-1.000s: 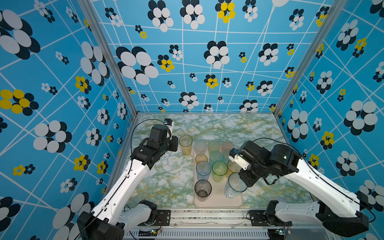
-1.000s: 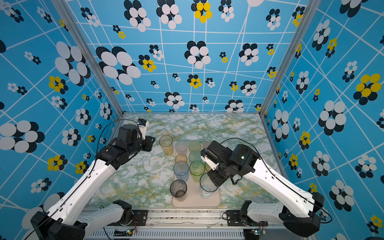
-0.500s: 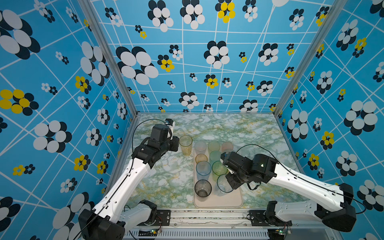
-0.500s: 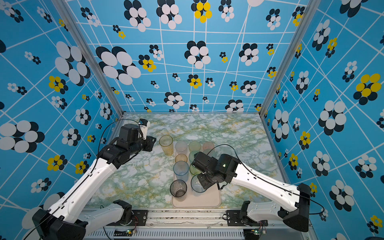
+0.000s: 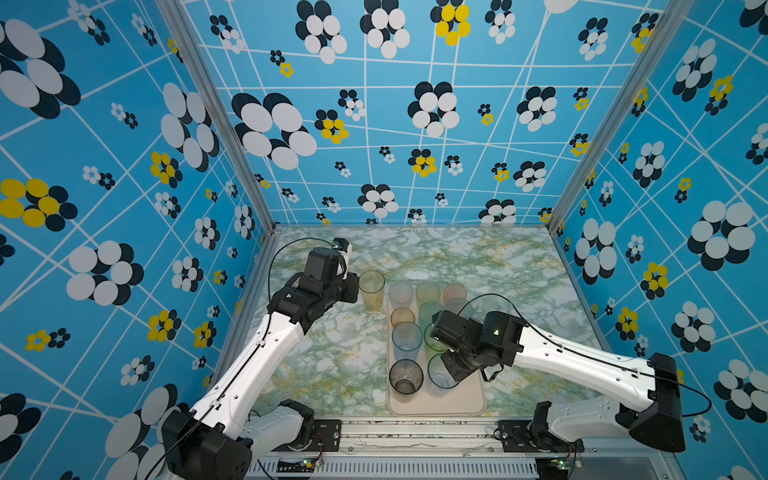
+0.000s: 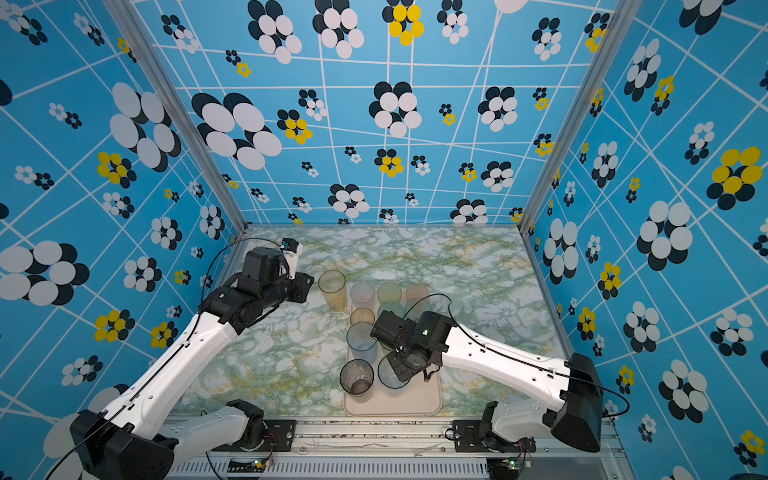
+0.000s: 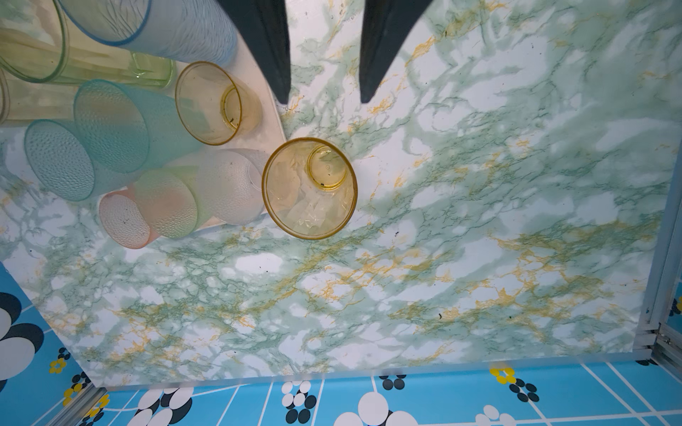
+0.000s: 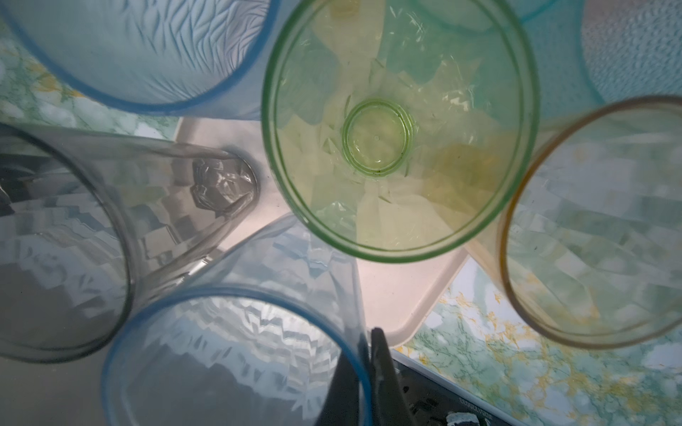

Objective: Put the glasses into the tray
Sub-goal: 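Lower the pale blue cup onto the tray beside the grey cup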

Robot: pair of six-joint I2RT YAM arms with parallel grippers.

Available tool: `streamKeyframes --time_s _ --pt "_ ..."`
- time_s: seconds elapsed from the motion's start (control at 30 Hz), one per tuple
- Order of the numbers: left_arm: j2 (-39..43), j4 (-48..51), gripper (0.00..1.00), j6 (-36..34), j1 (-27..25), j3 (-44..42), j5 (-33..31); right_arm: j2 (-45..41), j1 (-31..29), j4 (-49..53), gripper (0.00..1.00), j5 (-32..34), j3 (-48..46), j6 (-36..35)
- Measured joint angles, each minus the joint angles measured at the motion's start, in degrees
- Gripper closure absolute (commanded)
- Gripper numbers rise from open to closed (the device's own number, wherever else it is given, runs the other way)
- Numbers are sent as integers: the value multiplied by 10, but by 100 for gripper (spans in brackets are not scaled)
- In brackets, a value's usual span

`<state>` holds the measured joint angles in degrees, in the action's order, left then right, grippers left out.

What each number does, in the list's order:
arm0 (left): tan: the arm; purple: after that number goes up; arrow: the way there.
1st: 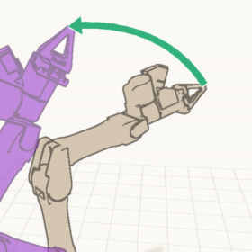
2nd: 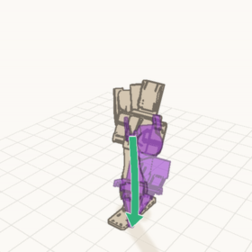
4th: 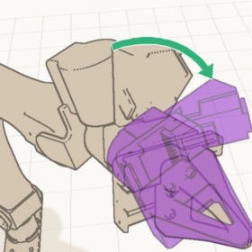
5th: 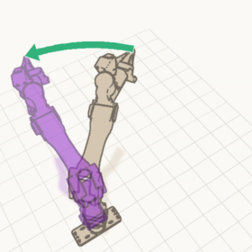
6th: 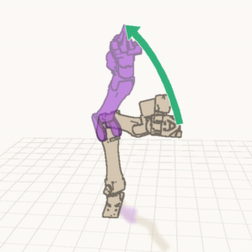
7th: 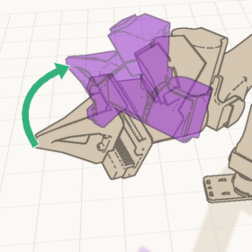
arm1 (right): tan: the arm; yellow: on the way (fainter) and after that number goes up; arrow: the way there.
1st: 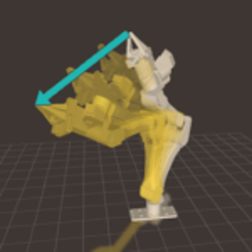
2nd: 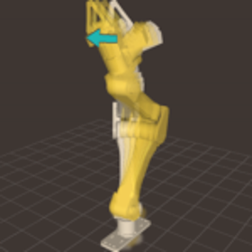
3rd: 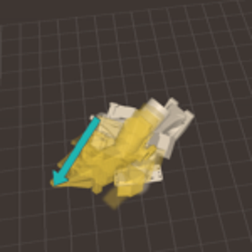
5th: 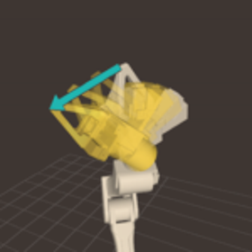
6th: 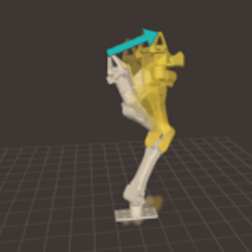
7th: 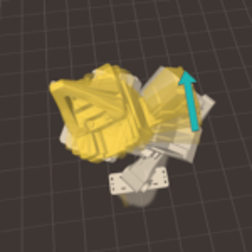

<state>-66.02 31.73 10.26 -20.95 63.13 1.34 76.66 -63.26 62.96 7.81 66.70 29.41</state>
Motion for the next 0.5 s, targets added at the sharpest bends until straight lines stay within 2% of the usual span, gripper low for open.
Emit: streamKeyframes --time_s 0.5 --pt "-3 0 67 0 0 0 4 8 0 -23 99 0 -16 4"
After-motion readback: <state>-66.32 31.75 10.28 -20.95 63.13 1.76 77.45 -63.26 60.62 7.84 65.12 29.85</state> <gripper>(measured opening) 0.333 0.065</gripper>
